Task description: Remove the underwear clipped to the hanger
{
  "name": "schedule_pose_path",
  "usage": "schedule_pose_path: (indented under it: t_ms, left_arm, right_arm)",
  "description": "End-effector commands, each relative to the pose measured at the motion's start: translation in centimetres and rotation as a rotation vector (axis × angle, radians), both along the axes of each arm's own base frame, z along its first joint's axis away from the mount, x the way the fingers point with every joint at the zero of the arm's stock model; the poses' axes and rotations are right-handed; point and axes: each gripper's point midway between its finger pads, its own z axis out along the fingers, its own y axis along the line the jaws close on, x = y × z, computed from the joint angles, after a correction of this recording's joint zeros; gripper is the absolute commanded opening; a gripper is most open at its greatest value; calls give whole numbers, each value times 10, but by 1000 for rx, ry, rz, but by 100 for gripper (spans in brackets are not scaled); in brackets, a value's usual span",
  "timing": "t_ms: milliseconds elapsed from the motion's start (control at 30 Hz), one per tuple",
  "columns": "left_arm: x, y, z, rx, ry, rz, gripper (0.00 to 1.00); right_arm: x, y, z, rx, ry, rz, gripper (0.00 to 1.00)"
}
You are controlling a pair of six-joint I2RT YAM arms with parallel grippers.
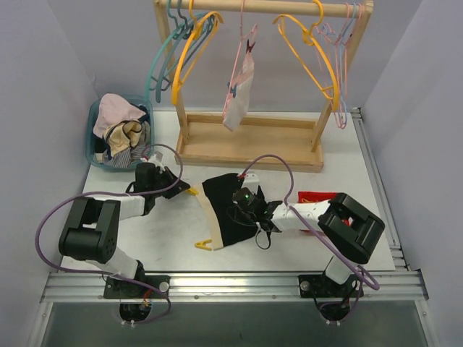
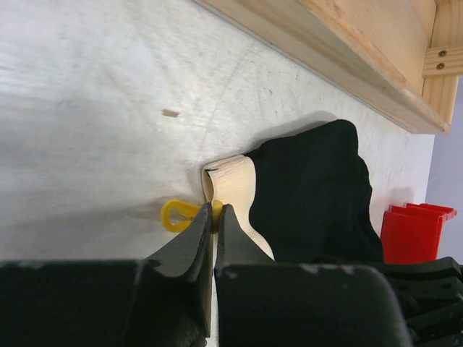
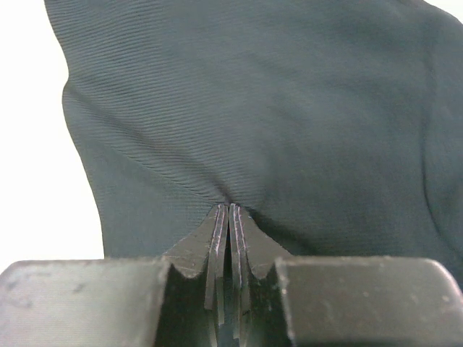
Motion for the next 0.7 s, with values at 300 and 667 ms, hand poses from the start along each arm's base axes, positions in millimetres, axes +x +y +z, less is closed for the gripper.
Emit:
schedule_pose_path:
  t_ms: [300,667]
  left_arm:
    - [-30,70,-1,68,17,203,3]
    - [-32,34,19,-70,-38,73,3]
  right_arm:
    - [-23,-76,-47,-181,154,-125,0]
    - [-15,-65,-18,-117,93,-103,0]
